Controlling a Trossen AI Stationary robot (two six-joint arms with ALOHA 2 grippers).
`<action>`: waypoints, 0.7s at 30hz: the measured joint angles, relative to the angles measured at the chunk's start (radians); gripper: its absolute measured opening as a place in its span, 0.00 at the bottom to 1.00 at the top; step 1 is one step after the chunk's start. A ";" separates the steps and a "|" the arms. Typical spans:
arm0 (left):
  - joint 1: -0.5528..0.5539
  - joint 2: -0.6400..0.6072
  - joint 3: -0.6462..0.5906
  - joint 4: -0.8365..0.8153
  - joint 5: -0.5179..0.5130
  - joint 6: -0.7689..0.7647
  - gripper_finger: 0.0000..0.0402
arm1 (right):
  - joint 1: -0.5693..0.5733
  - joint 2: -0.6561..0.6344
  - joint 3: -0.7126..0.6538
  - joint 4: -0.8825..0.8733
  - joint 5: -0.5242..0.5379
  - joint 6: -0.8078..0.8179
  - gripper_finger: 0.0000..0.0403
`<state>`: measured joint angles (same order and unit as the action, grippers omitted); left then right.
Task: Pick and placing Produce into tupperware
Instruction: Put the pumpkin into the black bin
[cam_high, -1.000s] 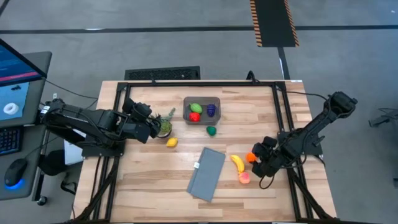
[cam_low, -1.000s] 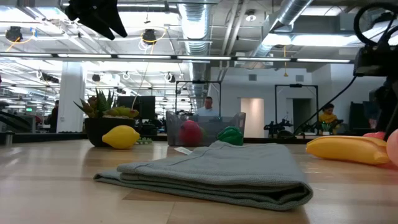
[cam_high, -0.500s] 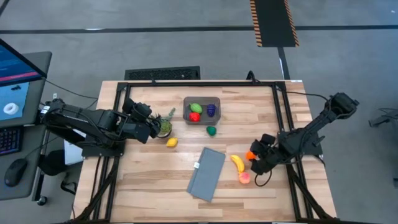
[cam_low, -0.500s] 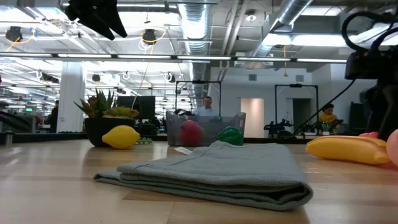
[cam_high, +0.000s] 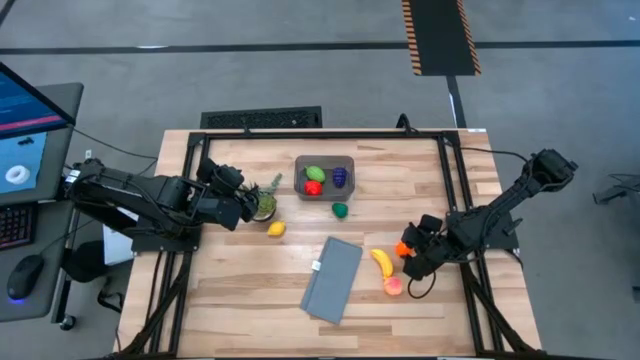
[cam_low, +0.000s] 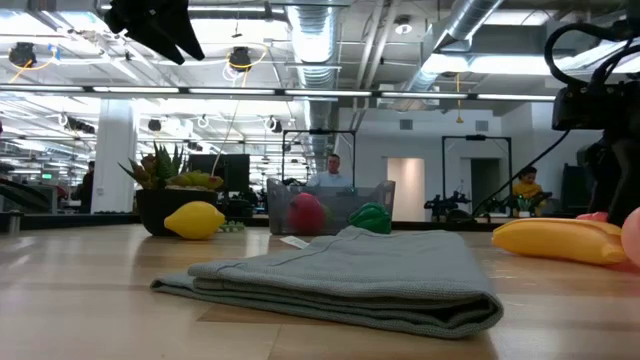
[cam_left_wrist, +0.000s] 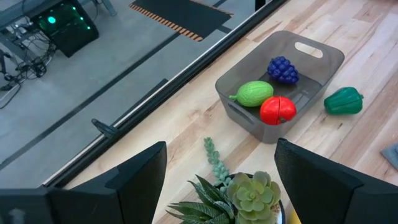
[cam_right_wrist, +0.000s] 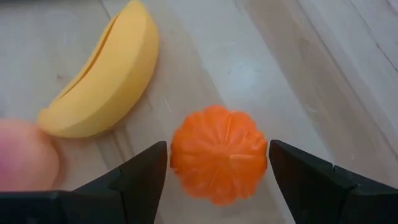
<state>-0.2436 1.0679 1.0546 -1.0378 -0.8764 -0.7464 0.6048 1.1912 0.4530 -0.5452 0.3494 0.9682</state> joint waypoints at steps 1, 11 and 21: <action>0.000 0.000 0.000 0.000 0.000 0.000 0.72 | 0.000 0.000 0.000 0.000 -0.002 0.000 0.76; 0.000 0.000 0.000 0.000 -0.001 0.002 0.72 | 0.000 0.000 0.000 0.000 -0.009 0.010 0.76; 0.000 0.000 0.000 0.000 -0.001 0.000 0.72 | 0.000 0.000 0.000 0.000 -0.019 0.019 0.76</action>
<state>-0.2436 1.0679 1.0546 -1.0380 -0.8772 -0.7460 0.6052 1.1912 0.4530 -0.5454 0.3300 0.9874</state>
